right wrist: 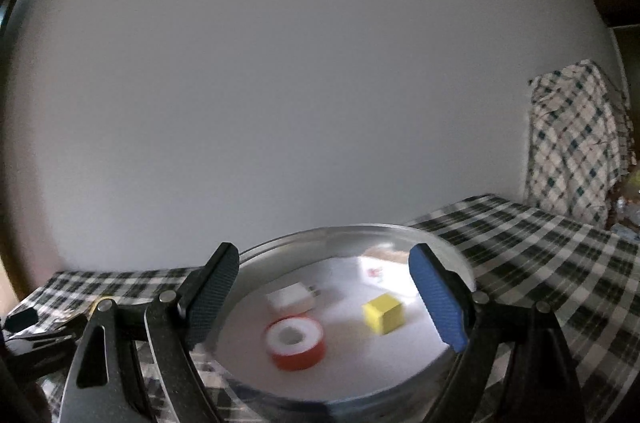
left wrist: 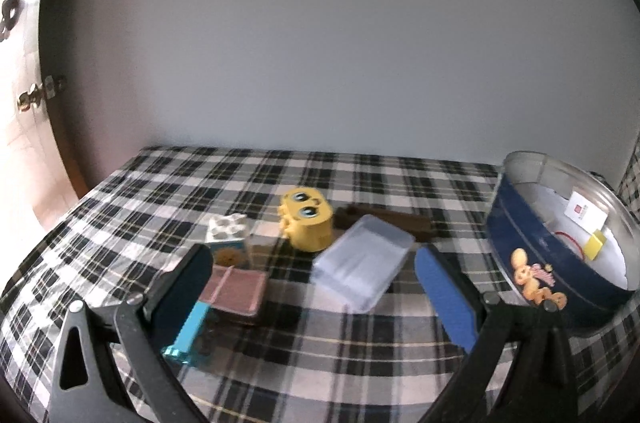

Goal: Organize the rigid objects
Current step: 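Withdraw both tools from the tin toward the remaining objects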

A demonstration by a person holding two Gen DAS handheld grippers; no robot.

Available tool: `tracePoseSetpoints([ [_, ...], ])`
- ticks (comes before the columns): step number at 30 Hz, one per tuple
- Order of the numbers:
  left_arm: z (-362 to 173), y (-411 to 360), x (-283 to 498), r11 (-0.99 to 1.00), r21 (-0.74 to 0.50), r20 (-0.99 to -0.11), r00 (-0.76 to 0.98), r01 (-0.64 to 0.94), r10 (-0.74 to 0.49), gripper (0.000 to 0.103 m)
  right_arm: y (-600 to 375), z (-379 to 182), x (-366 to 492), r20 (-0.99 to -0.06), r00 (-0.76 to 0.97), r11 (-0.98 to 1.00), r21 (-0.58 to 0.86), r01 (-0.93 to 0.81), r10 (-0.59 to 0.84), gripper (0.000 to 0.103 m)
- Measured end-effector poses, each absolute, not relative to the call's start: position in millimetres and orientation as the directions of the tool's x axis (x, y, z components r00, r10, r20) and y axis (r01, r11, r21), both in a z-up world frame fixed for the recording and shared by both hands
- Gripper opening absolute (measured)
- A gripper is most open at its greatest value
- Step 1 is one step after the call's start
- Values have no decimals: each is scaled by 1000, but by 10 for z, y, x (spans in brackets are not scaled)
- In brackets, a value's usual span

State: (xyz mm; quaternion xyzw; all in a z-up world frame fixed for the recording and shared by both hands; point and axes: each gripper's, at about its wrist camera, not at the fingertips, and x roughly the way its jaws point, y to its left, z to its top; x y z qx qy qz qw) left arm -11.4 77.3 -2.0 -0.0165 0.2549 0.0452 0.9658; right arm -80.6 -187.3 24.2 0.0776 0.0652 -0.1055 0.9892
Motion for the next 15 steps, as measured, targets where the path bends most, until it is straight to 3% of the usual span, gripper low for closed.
tracePoseSetpoints([
  [15,-208,1455,-86,984,-34,-618,777,-175,117,102,-1098,135,-605,-256,965,996,42,77,-63,88],
])
